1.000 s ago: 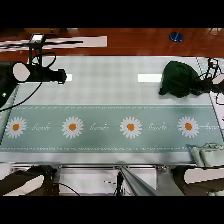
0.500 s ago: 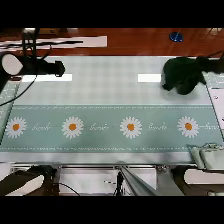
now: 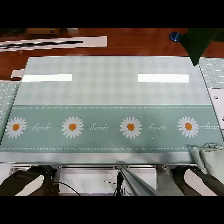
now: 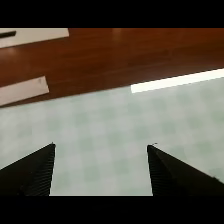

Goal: Fold the shirts.

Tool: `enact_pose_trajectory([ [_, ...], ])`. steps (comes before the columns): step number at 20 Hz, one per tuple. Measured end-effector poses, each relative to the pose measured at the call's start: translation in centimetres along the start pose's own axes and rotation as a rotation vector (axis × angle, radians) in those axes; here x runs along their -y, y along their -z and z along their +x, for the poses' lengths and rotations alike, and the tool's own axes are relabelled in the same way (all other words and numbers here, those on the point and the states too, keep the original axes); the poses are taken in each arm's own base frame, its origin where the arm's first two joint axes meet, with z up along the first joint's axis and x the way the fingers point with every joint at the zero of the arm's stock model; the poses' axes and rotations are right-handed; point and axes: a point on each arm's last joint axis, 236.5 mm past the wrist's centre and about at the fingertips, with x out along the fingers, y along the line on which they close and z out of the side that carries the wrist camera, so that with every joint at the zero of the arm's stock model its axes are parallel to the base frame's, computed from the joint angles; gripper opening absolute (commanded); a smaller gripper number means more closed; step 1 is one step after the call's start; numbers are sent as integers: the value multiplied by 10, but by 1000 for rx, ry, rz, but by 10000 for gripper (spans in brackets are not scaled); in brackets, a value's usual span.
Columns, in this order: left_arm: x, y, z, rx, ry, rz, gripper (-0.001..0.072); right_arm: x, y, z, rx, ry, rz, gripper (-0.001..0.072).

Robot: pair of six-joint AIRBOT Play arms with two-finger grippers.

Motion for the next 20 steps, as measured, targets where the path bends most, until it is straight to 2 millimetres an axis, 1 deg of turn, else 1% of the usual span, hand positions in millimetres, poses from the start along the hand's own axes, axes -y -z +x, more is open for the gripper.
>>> enact_pose_trajectory([
  [1, 8, -6, -21, 22, 22, -1, 720, -16, -8, -15, 11, -33, -1, 32],
  [2, 17, -9, -39, 33, 47, -1, 720, -34, -11, -29, 9, -74, 3, 32],
  [3, 24, -9, -55, 38, 70, -2, 720, -51, -9, -39, -9, -118, 7, 32],
  [4, 32, -5, -68, 28, 94, -1, 720, -69, -2, -47, -47, -171, 13, 32],
  [5, 38, 1, -78, 8, 114, -2, 720, -87, 11, -52, -103, -226, 19, 32],
  [7, 48, 18, -90, -55, 148, -9, 720, -122, 46, -56, -244, -339, 29, 32],
  [9, 52, 38, -94, -134, 166, -16, 719, -150, 93, -55, -412, -426, 17, 32],
  [10, 54, 48, -95, -171, 172, -20, 720, -163, 120, -52, -498, -455, -3, 32],
  [13, 55, 75, -88, -273, 186, -32, 720, -194, 214, -42, -767, -508, -85, 33],
  [16, 55, 103, -75, -368, 194, -52, 720, -231, 314, -36, -997, -563, -180, 33],
  [18, 54, 122, -66, -429, 198, -65, 720, -256, 372, -35, -1098, -597, -231, 34],
  [19, 54, 132, -61, -459, 198, -73, 719, -268, 395, -35, -1132, -610, -250, 40],
  [20, 53, 141, -57, -487, 199, -80, 719, -278, 416, -34, -1158, -620, -261, 159],
])
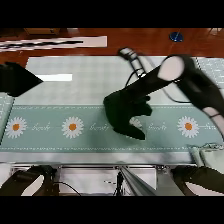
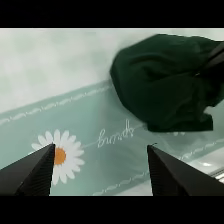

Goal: Fold the shirts.

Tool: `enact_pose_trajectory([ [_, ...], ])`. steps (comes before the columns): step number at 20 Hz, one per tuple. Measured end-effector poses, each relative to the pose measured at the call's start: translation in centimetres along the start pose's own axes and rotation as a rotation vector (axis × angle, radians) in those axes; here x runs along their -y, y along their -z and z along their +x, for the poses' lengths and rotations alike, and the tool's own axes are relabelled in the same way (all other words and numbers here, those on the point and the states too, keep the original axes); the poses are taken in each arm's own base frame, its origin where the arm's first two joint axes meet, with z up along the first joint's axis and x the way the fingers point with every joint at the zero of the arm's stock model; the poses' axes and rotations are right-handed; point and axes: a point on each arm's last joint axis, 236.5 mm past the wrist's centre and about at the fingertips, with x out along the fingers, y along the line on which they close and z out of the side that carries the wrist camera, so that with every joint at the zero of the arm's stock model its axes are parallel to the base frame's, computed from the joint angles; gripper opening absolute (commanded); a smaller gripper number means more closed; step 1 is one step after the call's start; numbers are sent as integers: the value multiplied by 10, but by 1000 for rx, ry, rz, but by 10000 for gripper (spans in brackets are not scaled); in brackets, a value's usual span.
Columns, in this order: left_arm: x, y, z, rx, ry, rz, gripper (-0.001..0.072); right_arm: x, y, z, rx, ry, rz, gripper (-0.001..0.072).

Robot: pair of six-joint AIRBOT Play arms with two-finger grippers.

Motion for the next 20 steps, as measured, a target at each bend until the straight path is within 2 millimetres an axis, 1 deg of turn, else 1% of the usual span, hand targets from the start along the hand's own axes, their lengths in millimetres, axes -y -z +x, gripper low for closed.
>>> enact_pose_trajectory([
  [1, -2, 6, 8, -27, 3, -9, 720, -4, 3, 16, -24, -6, -4, 329],
  [2, -5, 13, 16, -56, 5, -20, 720, -7, 3, 27, -25, -8, -10, 475],
  [3, -7, 19, 23, -79, 6, -29, 720, -7, 1, 33, -23, -9, -11, 527],
  [4, -9, 24, 31, -99, 10, -39, 720, -7, -1, 32, -19, -7, -12, 533],
  [5, -10, 28, 39, -111, 16, -49, 720, -4, -9, 25, 6, 1, -11, 533],
  [6, -10, 31, 48, -117, 28, -59, 720, 4, -16, 13, 27, 22, -14, 532],
  [8, -8, 34, 66, -121, 65, -76, 720, 25, -31, -24, 89, 85, -19, 533],
  [9, -5, 36, 76, -122, 88, -85, 720, 43, -37, -47, 123, 138, -15, 532],
  [11, -1, 43, 98, -140, 138, -110, 720, 83, -39, -97, 182, 262, 7, 532],
  [13, 3, 57, 119, -184, 178, -128, 720, 130, -26, -143, 202, 398, 62, 531],
  [14, 4, 65, 129, -208, 192, -136, 720, 155, -14, -165, 200, 463, 105, 532],
  [15, 6, 76, 139, -243, 206, -140, 720, 176, 0, -181, 188, 509, 153, 532],
  [17, 13, 97, 155, -304, 233, -139, 720, 212, 30, -205, 169, 571, 262, 531],
  [18, 17, 108, 162, -336, 248, -128, 720, 227, 44, -212, 163, 580, 321, 531],
  [20, 32, 123, 171, -371, 297, -101, 720, 248, 70, -217, 156, 576, 420, 531],
])
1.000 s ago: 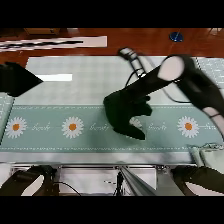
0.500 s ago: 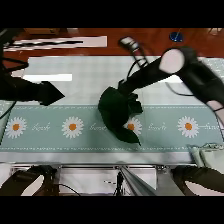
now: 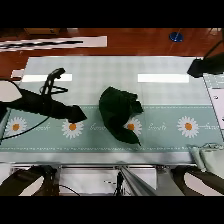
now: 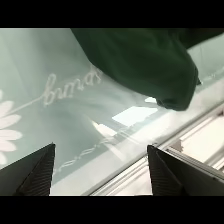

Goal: Fold the shirts.

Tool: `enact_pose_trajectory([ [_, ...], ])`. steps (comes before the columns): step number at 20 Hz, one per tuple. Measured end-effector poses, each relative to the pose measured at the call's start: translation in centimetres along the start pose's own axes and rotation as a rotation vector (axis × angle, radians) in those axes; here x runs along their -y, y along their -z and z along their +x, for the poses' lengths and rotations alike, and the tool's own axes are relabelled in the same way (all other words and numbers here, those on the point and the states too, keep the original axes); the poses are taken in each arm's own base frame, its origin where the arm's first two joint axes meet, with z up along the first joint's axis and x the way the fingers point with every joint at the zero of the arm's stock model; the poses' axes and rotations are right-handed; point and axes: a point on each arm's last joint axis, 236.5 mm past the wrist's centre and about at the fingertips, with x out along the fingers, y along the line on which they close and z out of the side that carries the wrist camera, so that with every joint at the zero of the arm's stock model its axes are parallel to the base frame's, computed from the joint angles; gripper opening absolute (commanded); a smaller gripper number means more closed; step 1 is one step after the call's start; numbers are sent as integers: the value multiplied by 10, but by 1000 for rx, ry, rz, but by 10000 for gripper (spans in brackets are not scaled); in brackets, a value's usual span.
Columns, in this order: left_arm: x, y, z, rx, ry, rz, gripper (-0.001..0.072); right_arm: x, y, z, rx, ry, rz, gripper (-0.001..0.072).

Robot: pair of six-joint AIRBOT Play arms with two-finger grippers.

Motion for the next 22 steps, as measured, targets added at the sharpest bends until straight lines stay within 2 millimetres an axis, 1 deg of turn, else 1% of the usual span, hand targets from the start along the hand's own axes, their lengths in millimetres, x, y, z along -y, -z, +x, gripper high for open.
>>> enact_pose_trajectory([
  [2, 19, 5, 14, -13, 56, 42, 720, 16, 20, 12, -45, -15, 70, 531],
  [3, 29, 7, 21, -15, 78, 68, 720, 21, 29, 18, -66, -22, 94, 531],
  [4, 39, 6, 26, -7, 93, 94, 720, 24, 39, 25, -89, -28, 111, 531],
  [7, 66, 0, 47, 35, 126, 157, 720, 22, 66, 45, -153, -66, 147, 531],
  [9, 75, -4, 64, 45, 132, 164, 720, 19, 80, 54, -187, -86, 163, 530],
  [12, 78, -1, 95, 4, 127, 143, 720, 14, 91, 62, -211, -108, 175, 530],
  [13, 78, -1, 105, -11, 124, 134, 649, 12, 92, 63, -214, -117, 178, 529],
  [14, 77, 0, 113, -25, 122, 121, 351, 9, 92, 64, -213, -131, 182, 529],
  [15, 73, 0, 120, -39, 114, 103, 82, 6, 92, 64, -210, -144, 184, 529],
  [16, 71, -1, 125, -49, 110, 89, 29, 2, 90, 64, -205, -163, 188, 528],
  [19, 61, -4, 130, -60, 98, 57, 28, -11, 85, 63, -185, -223, 198, 527],
  [22, 52, -2, 125, -79, 81, 50, 26, -18, 79, 63, -161, -254, 197, 528],
])
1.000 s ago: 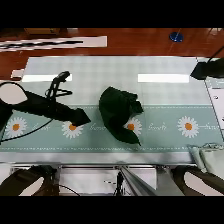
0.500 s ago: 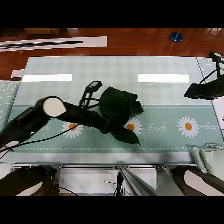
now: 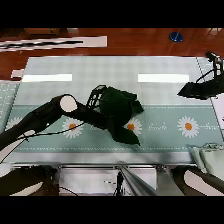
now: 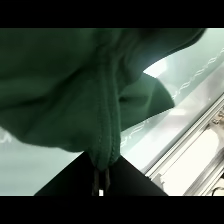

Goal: Fold the shirts.

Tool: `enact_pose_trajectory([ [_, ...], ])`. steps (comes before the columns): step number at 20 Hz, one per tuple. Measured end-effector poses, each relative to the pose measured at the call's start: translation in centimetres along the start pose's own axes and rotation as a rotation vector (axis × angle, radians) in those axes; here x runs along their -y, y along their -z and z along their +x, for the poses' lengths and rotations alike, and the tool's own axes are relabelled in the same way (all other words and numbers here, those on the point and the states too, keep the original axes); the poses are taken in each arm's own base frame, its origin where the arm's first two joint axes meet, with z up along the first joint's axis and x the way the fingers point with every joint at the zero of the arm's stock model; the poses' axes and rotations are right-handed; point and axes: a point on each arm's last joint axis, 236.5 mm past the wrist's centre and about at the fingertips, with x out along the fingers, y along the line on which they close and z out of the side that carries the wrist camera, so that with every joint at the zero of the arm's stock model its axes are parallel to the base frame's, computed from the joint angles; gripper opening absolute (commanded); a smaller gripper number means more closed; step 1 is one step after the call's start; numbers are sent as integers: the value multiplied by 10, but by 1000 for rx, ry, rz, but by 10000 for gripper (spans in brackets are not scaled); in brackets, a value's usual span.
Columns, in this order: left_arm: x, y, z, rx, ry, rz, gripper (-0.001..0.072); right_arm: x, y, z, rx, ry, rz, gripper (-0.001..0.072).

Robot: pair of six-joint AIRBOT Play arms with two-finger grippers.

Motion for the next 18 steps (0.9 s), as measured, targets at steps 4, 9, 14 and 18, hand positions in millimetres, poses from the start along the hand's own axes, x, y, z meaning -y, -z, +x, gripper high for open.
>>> enact_pose_trajectory([
  [4, -12, 9, -18, -25, -57, 39, 26, -13, 6, 17, -9, -80, 10, 546],
  [9, -21, 9, -46, 10, -126, 62, 26, -44, 33, 66, -107, -266, 54, 547],
  [14, -24, 11, -57, 16, -146, 60, 26, -77, 41, 114, -145, -326, -14, 547],
  [18, -25, 16, -58, -2, -149, 58, 26, -93, 36, 143, -104, -300, -117, 547],
])
